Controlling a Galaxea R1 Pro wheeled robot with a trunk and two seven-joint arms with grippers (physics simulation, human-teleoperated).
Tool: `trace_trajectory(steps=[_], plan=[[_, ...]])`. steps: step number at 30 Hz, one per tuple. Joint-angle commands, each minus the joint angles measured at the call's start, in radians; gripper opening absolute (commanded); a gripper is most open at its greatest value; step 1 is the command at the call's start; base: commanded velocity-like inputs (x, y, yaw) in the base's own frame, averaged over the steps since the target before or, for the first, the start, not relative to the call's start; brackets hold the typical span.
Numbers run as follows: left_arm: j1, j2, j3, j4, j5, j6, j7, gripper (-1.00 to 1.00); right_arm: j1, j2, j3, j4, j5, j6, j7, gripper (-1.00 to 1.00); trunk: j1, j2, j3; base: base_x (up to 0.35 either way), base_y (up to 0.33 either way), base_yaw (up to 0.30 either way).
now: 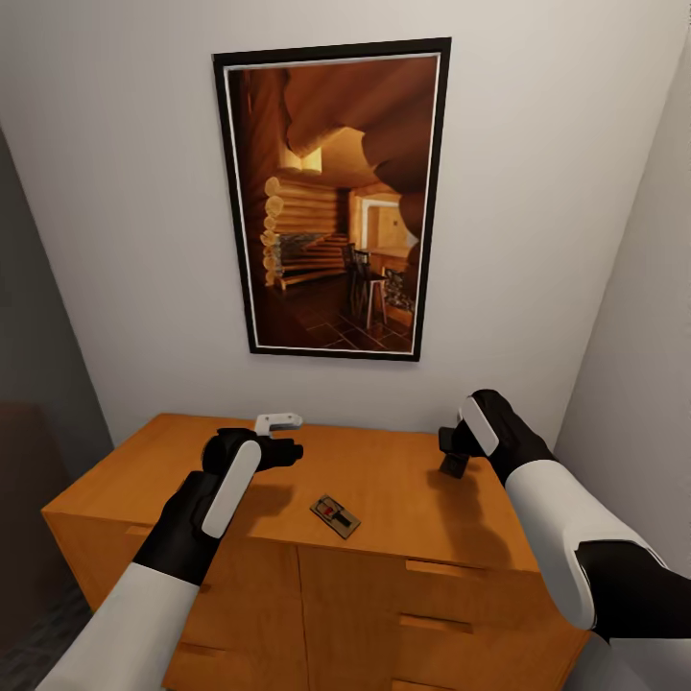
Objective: Take the four mousetraps from the cabinet in the bathroom and place them on the bathroom floor. Make sure all four end up on the same floor surface, and ensure that at least two of them are either under or directly next to the same bathroom sink.
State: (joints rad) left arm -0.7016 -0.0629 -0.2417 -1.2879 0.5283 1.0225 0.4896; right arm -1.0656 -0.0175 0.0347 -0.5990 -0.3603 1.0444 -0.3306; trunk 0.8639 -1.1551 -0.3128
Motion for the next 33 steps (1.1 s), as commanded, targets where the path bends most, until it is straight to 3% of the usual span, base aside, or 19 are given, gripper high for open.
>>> trace_trajectory(steps=[1, 5, 14, 30, 33], plan=[[-0.001, 0.000, -0.001, -0.001, 0.010, 0.002, 0.010, 1.00, -0.001, -0.001, 0.004, -0.001, -0.010, 0.003, -0.008, -1.00, 0.000, -0.001, -0.001, 0.000, -0.094, 0.000], [-0.001, 0.000, -0.001, 0.001, 0.010, 0.001, 0.009, 1.00, -0.001, 0.001, 0.004, -0.001, -0.010, 0.003, -0.008, -1.00, 0.000, -0.001, -0.001, 0.000, -0.045, 0.000], [-0.001, 0.000, -0.002, 0.008, 0.012, -0.069, 0.007, 1.00, -0.001, 0.002, 0.004, -0.003, -0.009, 0.003, -0.008, -1.00, 0.000, -0.001, -0.001, 0.000, -0.003, 0.000], [-0.001, -0.003, -0.004, 0.006, 0.012, -0.074, 0.004, 1.00, -0.001, -0.001, 0.004, -0.007, -0.011, 0.003, -0.007, -1.00, 0.000, -0.001, -0.001, 0.000, 0.000, 0.000], [-0.002, -0.020, -0.021, 0.023, 0.031, -0.092, 0.021, 1.00, -0.001, -0.002, 0.005, 0.010, -0.005, 0.003, -0.006, -1.00, 0.000, -0.001, -0.001, 0.000, 0.000, 0.000]])
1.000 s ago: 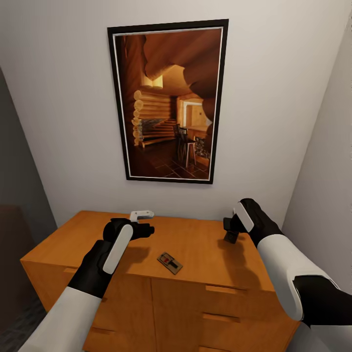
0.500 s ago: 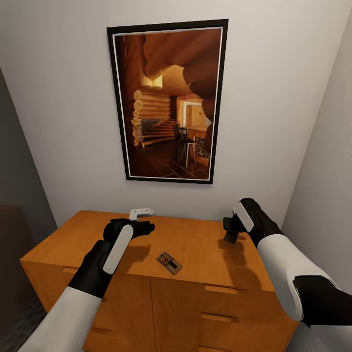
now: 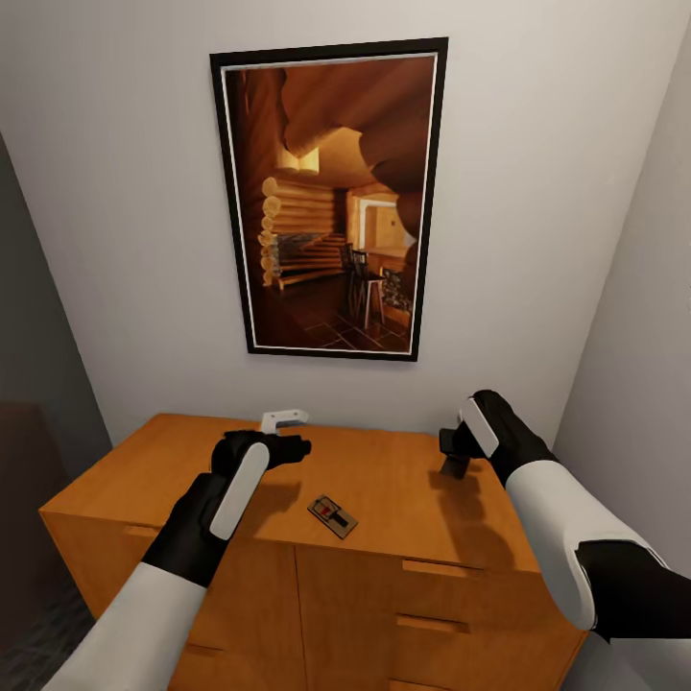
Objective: Take the four mousetraps from the cabinet in the bathroom and place them on the bathroom floor. Make sure all four end up on the same floor surface, and ensure that at least two of them are either under or directly next to the same bathroom sink.
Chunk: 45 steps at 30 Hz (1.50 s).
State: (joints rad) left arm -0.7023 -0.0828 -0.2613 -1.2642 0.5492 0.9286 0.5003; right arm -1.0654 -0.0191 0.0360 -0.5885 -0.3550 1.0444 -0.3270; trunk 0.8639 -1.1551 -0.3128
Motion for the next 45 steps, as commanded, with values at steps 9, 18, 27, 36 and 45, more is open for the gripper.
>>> trace_trajectory(steps=[9, 18, 27, 36, 45], plan=[[0.001, -0.008, 0.005, -0.003, 0.044, 0.010, 0.032, 1.00, -0.001, -0.002, 0.004, -0.006, -0.010, 0.003, -0.009, -1.00, 0.000, -0.001, -0.001, 0.000, 0.000, 0.000], [0.001, -0.011, 0.036, -0.016, 0.034, 0.045, -0.019, 1.00, -0.001, -0.004, 0.004, -0.007, -0.010, 0.003, -0.010, -1.00, 0.000, -0.001, -0.001, 0.000, 0.000, 0.000], [0.001, -0.059, 0.002, 0.010, 0.081, 0.093, -0.010, 1.00, -0.001, -0.003, 0.004, -0.007, -0.010, 0.003, -0.012, -1.00, 0.000, -0.001, -0.001, 0.000, 0.000, 0.000], [0.002, -0.092, -0.040, 0.057, 0.139, 0.072, 0.041, 1.00, -0.001, -0.003, 0.004, -0.007, -0.010, 0.003, -0.012, -1.00, 0.000, -0.001, -0.001, 0.000, 0.000, 0.000], [0.003, -0.092, -0.236, 0.047, 0.691, -0.117, 0.713, 1.00, -0.001, -0.004, 0.004, -0.007, -0.010, 0.003, -0.011, -1.00, 0.000, -0.001, -0.001, 0.000, 0.000, 0.000]])
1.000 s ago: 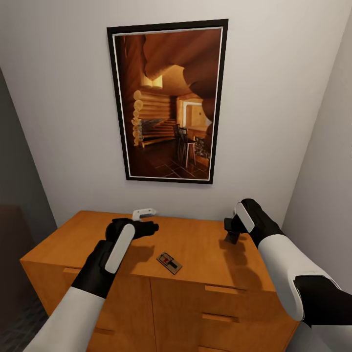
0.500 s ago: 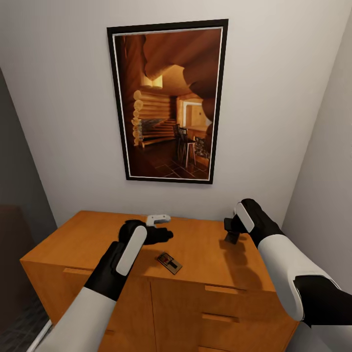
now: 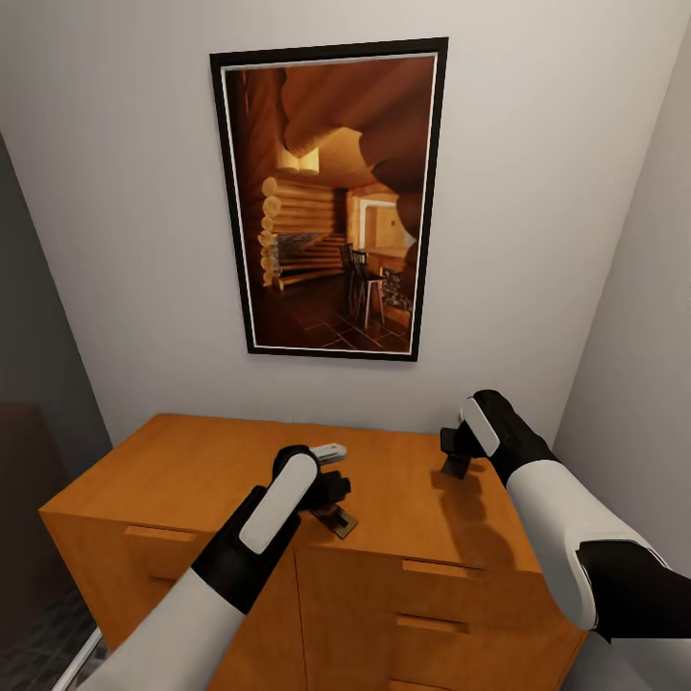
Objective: Take the four mousetraps from the cabinet in the bathroom and place them on the bathroom floor. Make sure all four end up on the same floor surface, and ensure that at least two of them are either under or directly next to the same bathroom sink.
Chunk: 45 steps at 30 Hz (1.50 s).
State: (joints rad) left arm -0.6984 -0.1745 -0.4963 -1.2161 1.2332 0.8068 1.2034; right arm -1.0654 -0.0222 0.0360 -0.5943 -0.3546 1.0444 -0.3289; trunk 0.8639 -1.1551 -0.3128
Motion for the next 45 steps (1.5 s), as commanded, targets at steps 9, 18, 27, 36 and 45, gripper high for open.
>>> trace_trajectory(steps=[9, 18, 27, 36, 45], plan=[[-0.001, 0.000, -0.020, -0.002, 0.034, -0.069, 0.055, 1.00, -0.001, -0.001, 0.004, -0.001, -0.011, 0.003, -0.009, -1.00, 0.000, -0.001, -0.001, 0.000, 0.000, 0.000], [-0.001, 0.000, -0.025, -0.006, 0.035, -0.103, 0.090, 1.00, -0.001, -0.001, 0.004, -0.001, -0.011, 0.003, -0.010, -1.00, 0.000, -0.001, -0.001, 0.000, 0.000, 0.000], [-0.001, 0.000, -0.025, -0.014, 0.035, -0.105, 0.093, 1.00, -0.001, -0.001, 0.004, -0.001, -0.011, 0.003, -0.009, -1.00, 0.000, -0.001, -0.001, 0.000, 0.000, 0.000], [-0.001, 0.000, -0.043, -0.038, 0.035, -0.103, 0.094, 1.00, -0.001, -0.001, 0.004, -0.001, -0.011, 0.003, -0.010, -1.00, 0.000, -0.001, -0.001, 0.000, 0.000, 0.000], [-0.001, 0.000, -0.080, -0.043, 0.037, -0.104, 0.094, 1.00, -0.001, -0.001, 0.004, -0.001, -0.010, 0.003, -0.010, -1.00, 0.000, -0.001, -0.001, 0.000, 0.000, 0.000]])
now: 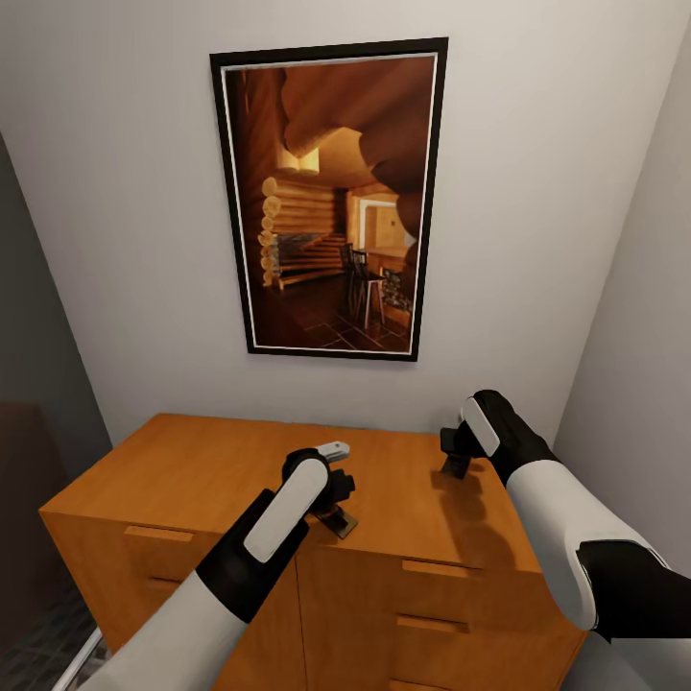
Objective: Take the four mousetraps from the cabinet in the bathroom and place them on the bathroom floor. Make sure all four end up on the same floor surface, and ensure that at least two of them are either under or directly next to the same bathroom sink.
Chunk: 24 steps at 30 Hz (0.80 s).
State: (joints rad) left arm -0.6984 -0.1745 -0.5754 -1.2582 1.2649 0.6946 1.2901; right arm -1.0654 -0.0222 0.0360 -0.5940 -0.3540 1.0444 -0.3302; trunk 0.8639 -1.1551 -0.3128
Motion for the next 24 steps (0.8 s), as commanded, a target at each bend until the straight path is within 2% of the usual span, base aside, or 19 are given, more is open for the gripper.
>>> trace_trajectory(steps=[1, 10, 24], plan=[[-0.001, 0.000, -0.001, -0.001, 0.005, 0.008, 0.008, 1.00, -0.001, -0.001, 0.004, -0.001, -0.010, 0.003, -0.009, -1.00, 0.000, -0.001, -0.001, 0.000, 0.000, -0.005], [-0.001, 0.000, -0.004, -0.001, 0.005, 0.008, 0.008, 1.00, -0.001, 0.000, 0.004, -0.001, -0.010, 0.003, -0.012, -1.00, 0.000, -0.001, -0.001, 0.000, 0.000, -0.110], [-0.001, 0.000, -0.004, 0.000, -0.005, 0.004, 0.014, 1.00, -0.001, -0.001, 0.004, -0.001, -0.011, 0.003, -0.012, -1.00, 0.000, -0.001, -0.001, 0.000, 0.000, -0.013]])
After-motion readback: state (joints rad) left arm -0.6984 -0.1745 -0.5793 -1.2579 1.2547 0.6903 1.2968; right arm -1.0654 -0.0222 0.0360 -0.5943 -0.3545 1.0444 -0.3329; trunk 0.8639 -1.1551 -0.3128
